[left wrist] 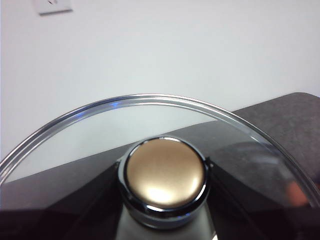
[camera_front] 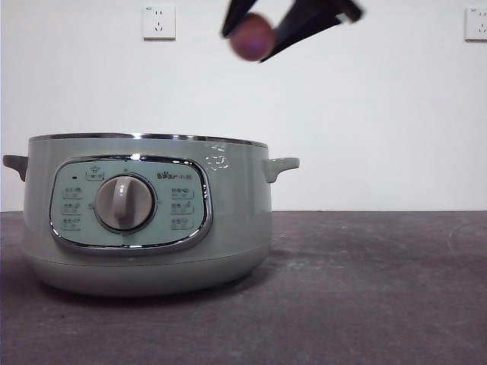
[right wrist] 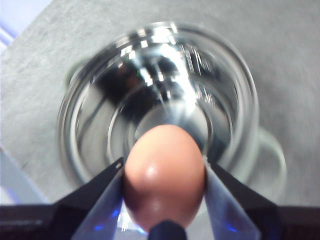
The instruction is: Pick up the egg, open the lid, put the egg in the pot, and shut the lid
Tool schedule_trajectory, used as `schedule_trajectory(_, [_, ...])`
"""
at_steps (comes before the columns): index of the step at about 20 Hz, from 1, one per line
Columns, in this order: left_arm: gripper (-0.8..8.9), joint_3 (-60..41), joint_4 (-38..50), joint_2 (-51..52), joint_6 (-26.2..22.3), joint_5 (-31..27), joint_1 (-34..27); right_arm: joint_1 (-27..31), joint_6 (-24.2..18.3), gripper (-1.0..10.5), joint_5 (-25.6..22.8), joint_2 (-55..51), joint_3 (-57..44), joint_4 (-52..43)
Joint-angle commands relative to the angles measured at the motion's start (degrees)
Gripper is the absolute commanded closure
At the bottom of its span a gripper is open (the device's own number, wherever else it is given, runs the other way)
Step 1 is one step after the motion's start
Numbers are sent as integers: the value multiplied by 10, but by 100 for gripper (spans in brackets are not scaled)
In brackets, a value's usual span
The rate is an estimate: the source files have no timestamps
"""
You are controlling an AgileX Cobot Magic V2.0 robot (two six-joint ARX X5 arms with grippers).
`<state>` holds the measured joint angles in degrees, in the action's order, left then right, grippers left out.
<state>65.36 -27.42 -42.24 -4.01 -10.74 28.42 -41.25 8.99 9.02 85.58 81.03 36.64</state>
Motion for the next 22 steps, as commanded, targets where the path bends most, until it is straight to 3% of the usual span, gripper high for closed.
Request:
schedule_trajectory(1, [822, 24, -3, 33, -7, -11, 1, -13, -45, 959, 0, 83, 80, 20])
schedule_trajectory(5, [822, 52, -49, 76, -5, -14, 1, -41, -86, 959, -5, 206, 191, 42])
schedule_trajectory(11, [822, 80, -97, 95, -5, -14, 1, -81, -165, 959, -89, 333, 239, 40])
schedule_trajectory(14, [822, 80, -110, 95, -5, -14, 1, -81, -171, 959, -109, 372, 239, 43])
schedule_trajectory(22, [822, 80, -120, 95, -5, -14, 1, -80, -181, 924, -108, 397, 239, 49])
